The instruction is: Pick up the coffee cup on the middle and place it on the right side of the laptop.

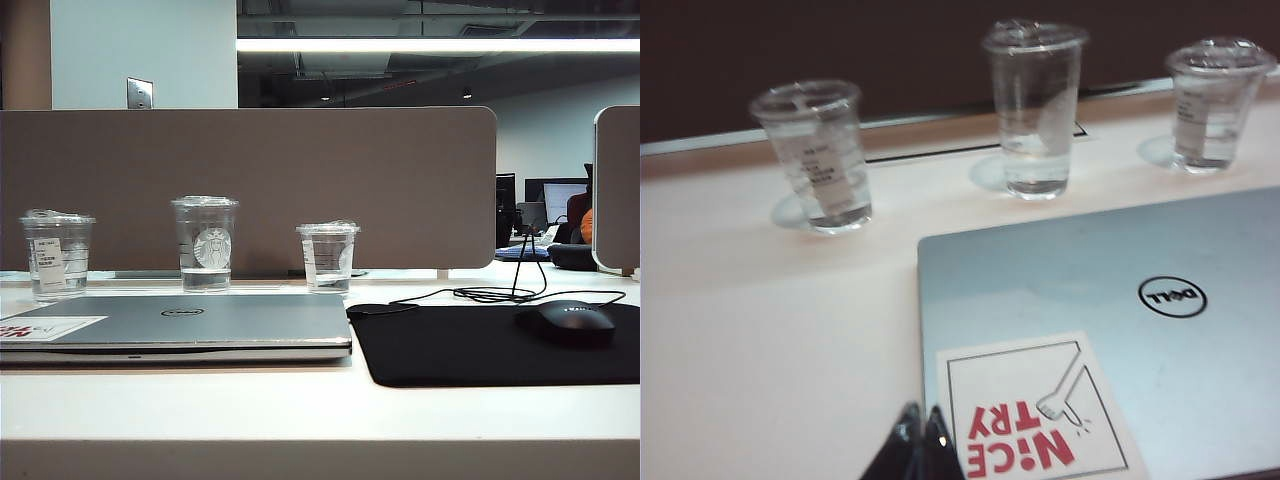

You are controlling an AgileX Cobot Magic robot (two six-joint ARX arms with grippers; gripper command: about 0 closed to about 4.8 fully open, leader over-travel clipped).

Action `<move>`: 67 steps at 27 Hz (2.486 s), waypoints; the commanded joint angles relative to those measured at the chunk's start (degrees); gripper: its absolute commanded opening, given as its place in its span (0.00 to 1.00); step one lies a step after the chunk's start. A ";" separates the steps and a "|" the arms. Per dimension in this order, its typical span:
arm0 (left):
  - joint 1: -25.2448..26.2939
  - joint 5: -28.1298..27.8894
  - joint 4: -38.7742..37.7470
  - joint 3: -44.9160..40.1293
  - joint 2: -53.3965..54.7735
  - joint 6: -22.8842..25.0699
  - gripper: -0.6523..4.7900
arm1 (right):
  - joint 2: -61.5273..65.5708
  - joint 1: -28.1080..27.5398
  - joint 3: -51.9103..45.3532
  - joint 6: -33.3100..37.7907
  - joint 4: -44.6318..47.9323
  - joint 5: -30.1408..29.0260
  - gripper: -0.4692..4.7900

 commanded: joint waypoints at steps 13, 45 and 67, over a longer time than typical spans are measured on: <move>-0.02 -3.72 3.04 2.80 0.02 -5.05 0.11 | -0.11 0.20 -0.20 6.16 11.23 -1.27 0.08; -2.97 19.65 8.28 44.89 54.60 -11.80 1.00 | 66.75 2.64 60.00 4.04 15.06 -19.96 0.08; -4.96 10.12 36.92 59.19 103.93 -6.29 1.00 | 81.44 3.23 70.55 3.76 16.96 -23.37 0.08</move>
